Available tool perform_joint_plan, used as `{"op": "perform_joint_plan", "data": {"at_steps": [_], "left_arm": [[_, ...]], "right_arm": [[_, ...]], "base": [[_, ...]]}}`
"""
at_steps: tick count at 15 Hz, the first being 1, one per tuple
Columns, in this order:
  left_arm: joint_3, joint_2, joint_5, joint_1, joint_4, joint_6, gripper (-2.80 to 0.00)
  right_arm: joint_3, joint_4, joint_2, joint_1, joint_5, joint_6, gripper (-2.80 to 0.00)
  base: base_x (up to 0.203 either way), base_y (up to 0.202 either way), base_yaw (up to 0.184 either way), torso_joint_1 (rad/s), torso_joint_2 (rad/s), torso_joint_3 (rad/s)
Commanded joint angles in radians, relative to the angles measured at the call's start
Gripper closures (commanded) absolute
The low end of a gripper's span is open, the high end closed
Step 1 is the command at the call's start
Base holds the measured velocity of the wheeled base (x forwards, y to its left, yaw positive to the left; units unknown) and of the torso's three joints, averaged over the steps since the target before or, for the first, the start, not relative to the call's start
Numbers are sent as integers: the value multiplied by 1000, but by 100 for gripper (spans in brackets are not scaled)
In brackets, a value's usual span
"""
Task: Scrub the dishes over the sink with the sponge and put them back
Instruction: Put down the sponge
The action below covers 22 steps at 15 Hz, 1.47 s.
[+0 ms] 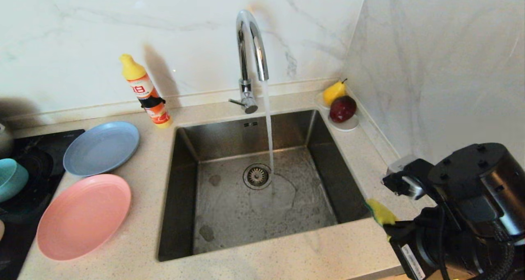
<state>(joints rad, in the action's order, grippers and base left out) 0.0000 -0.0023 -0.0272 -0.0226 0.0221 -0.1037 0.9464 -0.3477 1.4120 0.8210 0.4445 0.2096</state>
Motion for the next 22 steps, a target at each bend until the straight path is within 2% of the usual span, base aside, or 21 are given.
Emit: {"op": "perform_joint_plan", "data": {"at_steps": [1,6,11,15,19,22], "left_arm": [[3,4,0,0,1,-1,0],[2,4,0,0,1,-1,0],[2,4,0,0,1,-1,0],[3,4,0,0,0,-1,0],[3,4,0,0,0,-1,0],[3,4,0,0,0,-1,0]], "right_arm": [[-46,-3,-30,3,42,0,0],[-174,9,-80,18,153,-13,0],[-301,108,-94,22,187,-37,0],[-481,452,-40,15,192,-154,0],[-548,629,20,-48,192,-219,0],[-613,812,79,-116,190,-339,0]], "base": [[0,0,0,0,0,0],[0,0,0,0,0,0],[0,0,0,0,0,0],[0,0,0,0,0,0],[0,0,0,0,0,0],[0,0,0,0,0,0]]}}
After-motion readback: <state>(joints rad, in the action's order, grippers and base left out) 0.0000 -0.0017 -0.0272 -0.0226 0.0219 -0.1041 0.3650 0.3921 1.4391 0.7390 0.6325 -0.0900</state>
